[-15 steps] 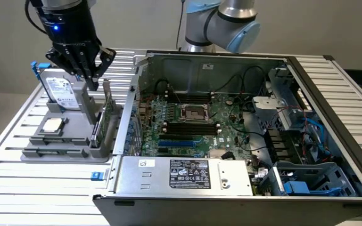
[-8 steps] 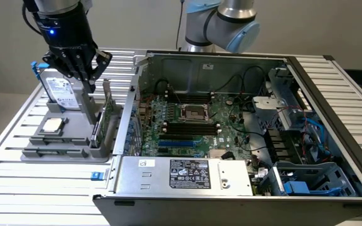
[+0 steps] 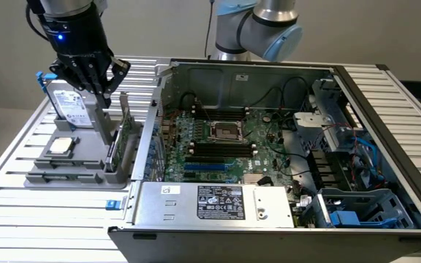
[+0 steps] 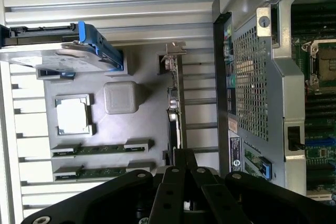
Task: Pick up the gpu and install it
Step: 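Pick up the gpu and move the gpu toward the slot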
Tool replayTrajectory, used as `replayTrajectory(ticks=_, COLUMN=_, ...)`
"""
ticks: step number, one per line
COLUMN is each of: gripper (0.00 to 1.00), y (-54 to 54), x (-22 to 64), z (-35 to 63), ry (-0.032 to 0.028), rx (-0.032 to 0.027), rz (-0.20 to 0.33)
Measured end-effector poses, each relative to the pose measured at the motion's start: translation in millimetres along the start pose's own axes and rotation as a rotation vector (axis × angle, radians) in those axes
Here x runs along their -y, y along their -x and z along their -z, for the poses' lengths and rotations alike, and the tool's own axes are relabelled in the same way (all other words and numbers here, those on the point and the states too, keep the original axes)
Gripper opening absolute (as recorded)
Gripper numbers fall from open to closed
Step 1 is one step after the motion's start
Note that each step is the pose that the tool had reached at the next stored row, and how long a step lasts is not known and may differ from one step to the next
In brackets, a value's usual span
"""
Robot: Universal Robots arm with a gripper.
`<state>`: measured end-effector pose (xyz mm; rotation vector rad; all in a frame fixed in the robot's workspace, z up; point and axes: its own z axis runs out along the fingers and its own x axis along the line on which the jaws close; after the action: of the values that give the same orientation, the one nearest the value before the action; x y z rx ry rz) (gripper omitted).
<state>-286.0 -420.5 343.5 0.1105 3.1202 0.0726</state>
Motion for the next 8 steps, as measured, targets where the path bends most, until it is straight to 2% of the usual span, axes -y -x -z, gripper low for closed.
replayTrajectory(ticks=7, gripper=0.12, y=0.0, x=0.0, z=0.0, ry=0.0000, rx=0.0000, rz=0.000)
replayTrajectory(ticks=8, gripper=0.24, y=0.0, x=0.0, z=0.0, ry=0.0000, rx=0.0000, rz=0.000)
